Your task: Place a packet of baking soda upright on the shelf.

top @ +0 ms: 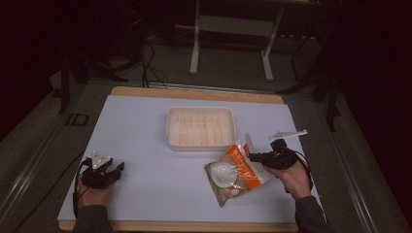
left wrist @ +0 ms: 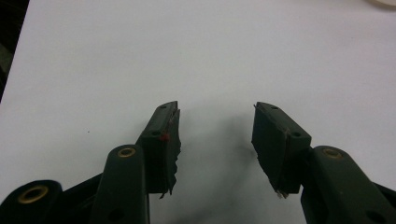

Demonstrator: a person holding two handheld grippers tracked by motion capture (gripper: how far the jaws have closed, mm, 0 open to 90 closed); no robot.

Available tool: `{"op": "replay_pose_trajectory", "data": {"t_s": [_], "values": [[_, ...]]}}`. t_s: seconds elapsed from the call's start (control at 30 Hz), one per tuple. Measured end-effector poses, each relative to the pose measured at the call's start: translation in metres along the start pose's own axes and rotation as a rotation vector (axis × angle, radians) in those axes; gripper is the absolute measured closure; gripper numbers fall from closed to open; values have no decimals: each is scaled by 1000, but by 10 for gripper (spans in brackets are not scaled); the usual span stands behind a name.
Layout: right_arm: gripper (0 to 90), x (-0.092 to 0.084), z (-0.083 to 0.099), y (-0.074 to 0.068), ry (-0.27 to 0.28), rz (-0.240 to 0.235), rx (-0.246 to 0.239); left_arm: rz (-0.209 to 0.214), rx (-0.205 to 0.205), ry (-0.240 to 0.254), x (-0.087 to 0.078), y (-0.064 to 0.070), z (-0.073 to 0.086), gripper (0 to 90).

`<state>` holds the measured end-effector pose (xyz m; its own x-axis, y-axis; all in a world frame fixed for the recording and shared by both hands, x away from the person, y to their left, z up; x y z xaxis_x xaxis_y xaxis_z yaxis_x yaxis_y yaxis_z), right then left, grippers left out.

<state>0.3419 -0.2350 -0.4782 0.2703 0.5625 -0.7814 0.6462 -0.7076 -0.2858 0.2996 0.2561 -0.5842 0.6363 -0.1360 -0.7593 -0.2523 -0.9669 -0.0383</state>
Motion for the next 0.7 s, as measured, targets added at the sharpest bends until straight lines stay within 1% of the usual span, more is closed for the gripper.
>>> {"op": "replay_pose_trajectory", "data": {"t_s": [0.03, 0.13, 0.43, 0.63, 0.7], "values": [[900, 1, -1, -2, -4, 6, -14, 0, 0, 0, 0, 0, 0, 514], [900, 1, -6, -10, -3, 5, -38, 0, 1, 0, 0, 0, 0, 514], [900, -4, -20, -29, 25, -9, -73, 1, 1, 2, 0, 0, 0, 514], [900, -7, -28, -43, 49, -35, -104, 2, -1, 6, 0, 0, 0, 514], [900, -7, -30, -47, 55, -30, -116, 2, -1, 7, 0, 0, 0, 514]]}}
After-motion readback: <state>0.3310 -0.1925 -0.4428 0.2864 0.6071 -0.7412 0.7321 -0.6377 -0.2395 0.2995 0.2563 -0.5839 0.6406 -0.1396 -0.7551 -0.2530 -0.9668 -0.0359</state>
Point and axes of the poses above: each handheld gripper's, and its own axes: x roughly forward along the jaws, z roughly out of its underside, y roughly to its right, the point moved 5 cm from there along x, roughly forward along the jaws, and after that the axes turned 9 degrees about -y, right-handed, at the moved point
